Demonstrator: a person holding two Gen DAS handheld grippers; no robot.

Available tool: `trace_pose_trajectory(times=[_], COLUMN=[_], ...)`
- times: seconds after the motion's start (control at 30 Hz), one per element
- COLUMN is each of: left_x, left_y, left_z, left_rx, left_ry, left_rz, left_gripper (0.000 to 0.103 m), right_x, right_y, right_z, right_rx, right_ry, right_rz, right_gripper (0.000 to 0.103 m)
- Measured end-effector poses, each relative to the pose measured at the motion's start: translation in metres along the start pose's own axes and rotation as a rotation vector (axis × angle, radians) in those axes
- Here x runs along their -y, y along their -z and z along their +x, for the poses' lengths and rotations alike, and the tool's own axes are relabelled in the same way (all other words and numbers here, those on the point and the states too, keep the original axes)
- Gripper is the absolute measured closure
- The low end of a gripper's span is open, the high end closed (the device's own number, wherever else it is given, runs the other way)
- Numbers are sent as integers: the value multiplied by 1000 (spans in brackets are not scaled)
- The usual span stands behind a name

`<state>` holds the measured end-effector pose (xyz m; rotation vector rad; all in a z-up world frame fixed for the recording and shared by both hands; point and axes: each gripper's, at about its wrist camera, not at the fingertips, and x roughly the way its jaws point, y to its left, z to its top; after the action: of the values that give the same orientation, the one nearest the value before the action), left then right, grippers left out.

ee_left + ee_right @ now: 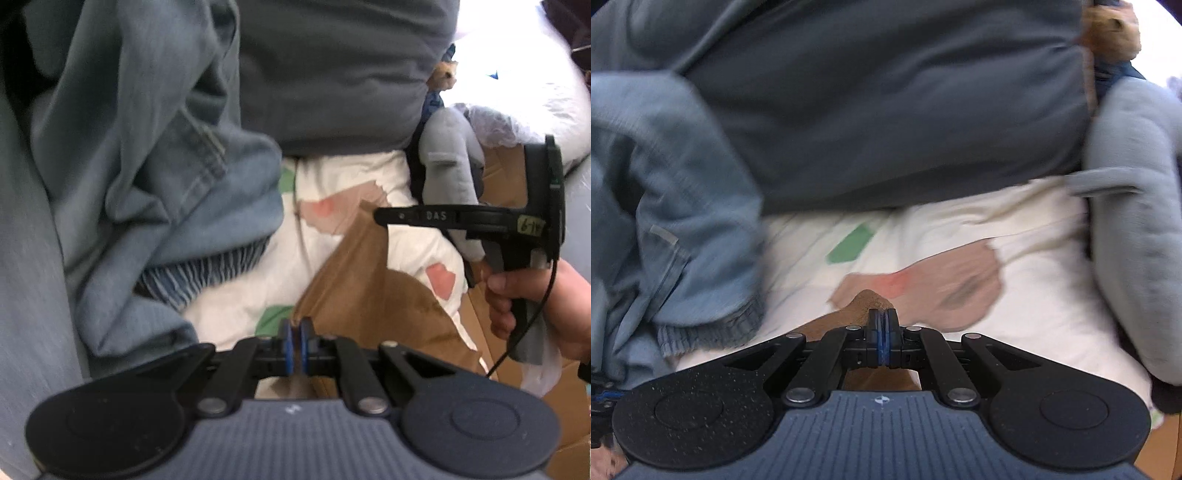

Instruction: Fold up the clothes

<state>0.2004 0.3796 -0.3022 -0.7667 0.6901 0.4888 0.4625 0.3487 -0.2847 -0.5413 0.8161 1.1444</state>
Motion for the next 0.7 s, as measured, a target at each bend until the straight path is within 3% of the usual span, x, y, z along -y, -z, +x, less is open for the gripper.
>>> trace_pose_trajectory(times=[0.13, 0.27, 0.37, 0.6, 0.7], left_x=[7, -6, -11, -22, -27], left_y=[1, 6, 12, 17, 14], left_z=[7, 16, 22, 26, 28], left_rx=[8, -32, -65, -79, -96], left_ry=[-36, -54, -62, -172, -219], left_rz=[67, 39, 53, 44, 18], left_gripper=[99, 99, 99, 99, 102], right_x=[8, 25, 27, 32, 42], right_y=[5, 17, 28, 54, 59], right_z=[-2, 7, 7, 20, 13], right_rx=[43, -5, -18, -110, -75], right_ry=[73, 99, 82, 131, 159], right_rz=[55, 172, 178, 137, 176], right_gripper=[103, 101, 101, 96, 94])
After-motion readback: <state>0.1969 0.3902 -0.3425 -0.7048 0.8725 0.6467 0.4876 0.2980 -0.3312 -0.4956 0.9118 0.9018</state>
